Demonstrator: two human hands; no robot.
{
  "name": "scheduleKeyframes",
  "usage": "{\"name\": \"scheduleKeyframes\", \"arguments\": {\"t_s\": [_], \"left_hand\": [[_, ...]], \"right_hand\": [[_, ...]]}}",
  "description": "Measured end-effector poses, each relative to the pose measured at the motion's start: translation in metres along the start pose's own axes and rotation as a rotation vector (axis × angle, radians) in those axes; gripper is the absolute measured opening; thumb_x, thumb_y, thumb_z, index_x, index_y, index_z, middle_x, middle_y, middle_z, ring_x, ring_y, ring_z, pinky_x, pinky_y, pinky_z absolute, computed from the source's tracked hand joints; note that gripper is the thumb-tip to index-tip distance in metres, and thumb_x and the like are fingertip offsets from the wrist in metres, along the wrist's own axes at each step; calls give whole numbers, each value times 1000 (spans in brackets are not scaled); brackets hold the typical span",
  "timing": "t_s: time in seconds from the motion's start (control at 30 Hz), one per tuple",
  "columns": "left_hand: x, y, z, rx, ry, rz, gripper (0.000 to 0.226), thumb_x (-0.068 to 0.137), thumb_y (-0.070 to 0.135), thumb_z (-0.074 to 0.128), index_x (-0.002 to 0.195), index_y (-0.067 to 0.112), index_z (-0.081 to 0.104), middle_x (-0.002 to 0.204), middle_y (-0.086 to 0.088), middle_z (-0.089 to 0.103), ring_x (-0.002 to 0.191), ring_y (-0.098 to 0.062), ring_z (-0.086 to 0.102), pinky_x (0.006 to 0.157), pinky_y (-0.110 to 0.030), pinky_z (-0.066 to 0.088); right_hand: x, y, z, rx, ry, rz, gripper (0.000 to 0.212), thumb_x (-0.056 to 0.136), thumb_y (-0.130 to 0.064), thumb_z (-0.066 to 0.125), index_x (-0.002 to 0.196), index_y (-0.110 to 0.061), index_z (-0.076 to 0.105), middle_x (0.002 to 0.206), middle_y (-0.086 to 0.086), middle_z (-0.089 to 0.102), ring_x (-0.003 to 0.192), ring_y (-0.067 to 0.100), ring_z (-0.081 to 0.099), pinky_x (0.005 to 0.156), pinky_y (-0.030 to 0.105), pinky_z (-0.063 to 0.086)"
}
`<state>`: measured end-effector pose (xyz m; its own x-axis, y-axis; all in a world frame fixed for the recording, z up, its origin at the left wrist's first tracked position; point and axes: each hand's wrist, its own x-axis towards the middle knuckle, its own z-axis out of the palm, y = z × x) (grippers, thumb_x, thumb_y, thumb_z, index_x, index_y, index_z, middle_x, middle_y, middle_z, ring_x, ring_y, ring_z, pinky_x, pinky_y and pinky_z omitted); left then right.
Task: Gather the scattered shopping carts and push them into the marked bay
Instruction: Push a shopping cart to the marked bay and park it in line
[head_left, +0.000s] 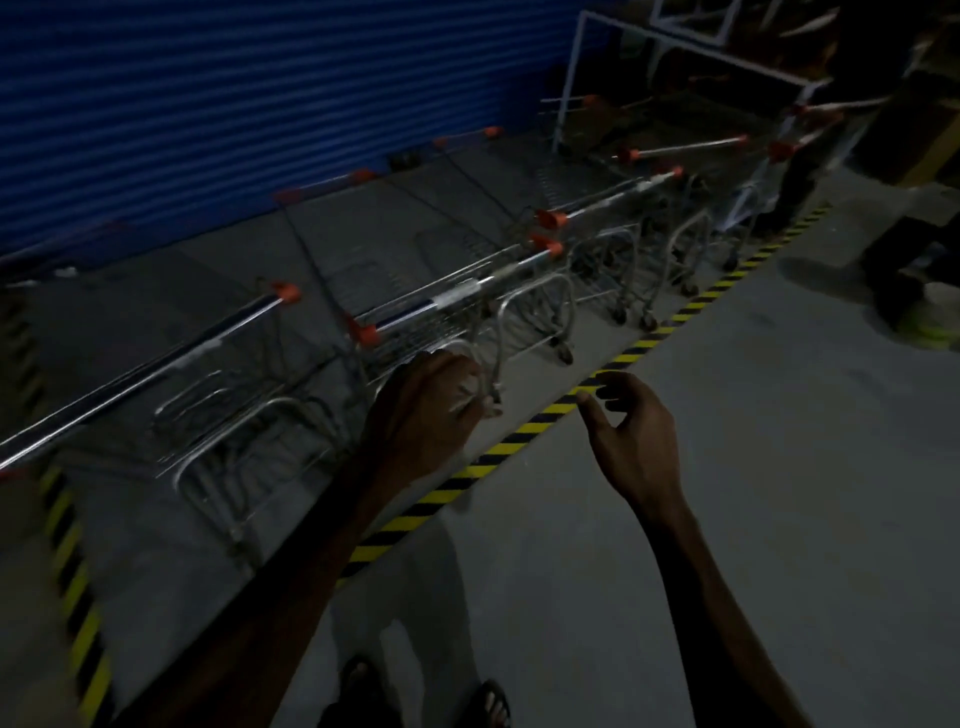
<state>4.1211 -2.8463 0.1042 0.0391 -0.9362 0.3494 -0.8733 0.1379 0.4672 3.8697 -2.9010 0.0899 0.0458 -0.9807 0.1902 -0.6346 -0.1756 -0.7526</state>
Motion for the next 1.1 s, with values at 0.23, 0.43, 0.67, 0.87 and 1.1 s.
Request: {"name": "scheduleKeyframes", "arguments": {"t_s": [0.23, 0.43, 0.67, 0.87, 1.1], "left_hand": [[-49, -52, -40, 19, 32, -239, 41, 92, 41, 63, 123, 17, 72, 122, -4, 69, 112, -29, 65, 95, -41, 55], [-82, -106, -70, 27, 116, -310, 35, 95, 35, 71, 125, 18, 71, 118, -4, 70, 107, -28, 65, 89, -40, 56], [-117, -203, -111, 4, 207, -447, 32, 95, 41, 64, 120, 22, 71, 118, 0, 71, 109, -27, 68, 91, -46, 55], [-159, -250, -136, 50, 297, -443, 19, 94, 28, 67, 112, 21, 70, 110, -1, 72, 100, -21, 66, 80, -39, 56], [-178, -290, -150, 114, 270, -640, 20, 94, 25, 67, 110, 15, 73, 112, -7, 74, 102, -28, 68, 87, -42, 57]], "right_hand": [[-2, -39, 65, 81, -180, -100, 40, 99, -43, 70, 130, -19, 66, 120, 3, 70, 107, 19, 66, 76, 34, 49], [-8, -87, 130, 60, -299, -201, 40, 100, -39, 70, 130, -14, 66, 120, 6, 70, 110, 24, 66, 82, 36, 50], [-17, -157, 221, 63, -398, -299, 37, 97, -36, 76, 128, -19, 68, 115, -1, 72, 101, 15, 67, 82, 35, 55], [-24, -192, 286, 21, -520, -317, 38, 96, -32, 77, 130, -18, 68, 115, -4, 70, 104, 13, 67, 83, 29, 50], [-4, -218, 341, -61, -644, -424, 40, 96, -34, 76, 131, -15, 69, 126, 5, 71, 111, 25, 69, 93, 48, 58]]}}
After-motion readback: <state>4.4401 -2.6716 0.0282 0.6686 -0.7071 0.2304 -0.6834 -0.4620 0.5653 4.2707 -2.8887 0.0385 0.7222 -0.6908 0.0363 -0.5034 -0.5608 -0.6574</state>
